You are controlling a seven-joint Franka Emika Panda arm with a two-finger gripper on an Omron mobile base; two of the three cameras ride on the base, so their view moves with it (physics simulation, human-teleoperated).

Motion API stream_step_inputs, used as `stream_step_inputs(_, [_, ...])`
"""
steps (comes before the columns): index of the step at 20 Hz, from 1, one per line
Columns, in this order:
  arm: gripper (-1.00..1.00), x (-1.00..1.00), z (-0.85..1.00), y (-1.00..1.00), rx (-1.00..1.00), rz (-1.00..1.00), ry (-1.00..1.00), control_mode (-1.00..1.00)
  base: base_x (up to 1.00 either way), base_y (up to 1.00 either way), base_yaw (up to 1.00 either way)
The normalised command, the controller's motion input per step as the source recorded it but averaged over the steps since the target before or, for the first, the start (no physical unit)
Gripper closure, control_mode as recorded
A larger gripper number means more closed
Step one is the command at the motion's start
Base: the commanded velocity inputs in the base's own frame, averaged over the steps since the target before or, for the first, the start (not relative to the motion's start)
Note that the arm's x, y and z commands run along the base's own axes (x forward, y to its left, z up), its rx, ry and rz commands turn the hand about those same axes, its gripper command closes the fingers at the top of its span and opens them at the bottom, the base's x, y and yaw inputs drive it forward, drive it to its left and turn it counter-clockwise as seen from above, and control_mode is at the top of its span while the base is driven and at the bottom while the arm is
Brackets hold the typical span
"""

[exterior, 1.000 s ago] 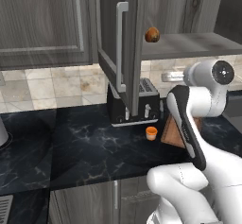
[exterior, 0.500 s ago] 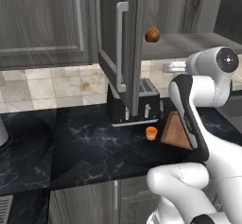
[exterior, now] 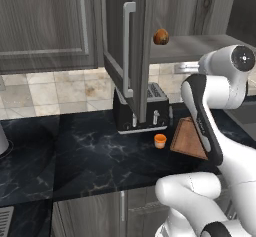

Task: Pick the bread, place it on the cutting board, pick the jam, place it on the counter, and close the cabinet.

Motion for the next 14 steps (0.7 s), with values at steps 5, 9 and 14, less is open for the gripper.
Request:
stream_step_inputs(5, [-1.00, 0.18, 0.00, -0.11, 0.00, 0.00, 0.00, -1.00, 0.00, 0.00, 0.00])
stream_step_inputs(9, [-1.00, 0.31, 0.00, -0.03, 0.00, 0.00, -0.03, -1.00, 0.00, 0.00, 0.00])
stream_step_inputs(14, [-1.00, 0.39, 0.01, 0.00, 0.00, 0.00, -0.01, -1.00, 0.00, 0.00, 0.00])
